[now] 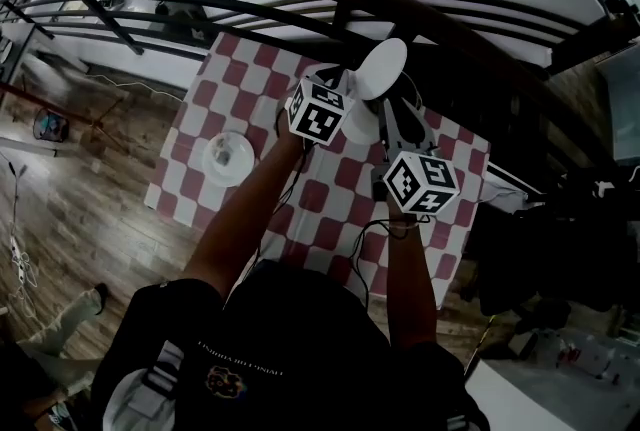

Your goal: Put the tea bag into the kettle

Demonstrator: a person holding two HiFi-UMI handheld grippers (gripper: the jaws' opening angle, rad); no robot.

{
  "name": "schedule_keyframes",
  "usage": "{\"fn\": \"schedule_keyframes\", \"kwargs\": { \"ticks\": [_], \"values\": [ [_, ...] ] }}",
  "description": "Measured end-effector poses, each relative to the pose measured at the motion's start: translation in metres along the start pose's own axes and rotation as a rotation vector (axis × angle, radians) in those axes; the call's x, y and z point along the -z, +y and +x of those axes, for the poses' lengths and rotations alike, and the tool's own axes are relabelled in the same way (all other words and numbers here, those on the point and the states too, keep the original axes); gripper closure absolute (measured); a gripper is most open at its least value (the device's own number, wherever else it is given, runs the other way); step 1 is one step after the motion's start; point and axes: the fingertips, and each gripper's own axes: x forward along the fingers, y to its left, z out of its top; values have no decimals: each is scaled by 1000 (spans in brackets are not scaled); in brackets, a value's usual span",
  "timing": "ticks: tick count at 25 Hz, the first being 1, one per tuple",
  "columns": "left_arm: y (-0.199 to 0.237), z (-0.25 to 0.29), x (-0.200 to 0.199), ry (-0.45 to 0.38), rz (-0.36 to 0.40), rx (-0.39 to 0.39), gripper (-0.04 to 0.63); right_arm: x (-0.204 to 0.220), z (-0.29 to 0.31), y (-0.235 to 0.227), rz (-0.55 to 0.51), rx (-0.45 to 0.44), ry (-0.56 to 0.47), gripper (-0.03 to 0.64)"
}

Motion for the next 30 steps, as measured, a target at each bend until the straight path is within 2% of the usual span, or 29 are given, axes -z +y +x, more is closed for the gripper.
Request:
{"fn": "schedule_keyframes", "kwargs": {
  "ticks": [6, 14, 24, 30],
  "values": [
    [-1, -6, 3, 25, 24, -19, 597, 1, 0, -2, -4, 3, 6, 532],
    [7, -43, 20, 26, -5, -31, 597, 13, 2, -2, 5, 1, 31, 532],
    [42, -76, 38, 36, -42, -110, 597, 25, 11, 17, -4, -41, 56, 532],
    [57, -93, 53, 47, -70, -153, 597, 25, 13, 18, 11, -33, 45, 537]
  ]
}}
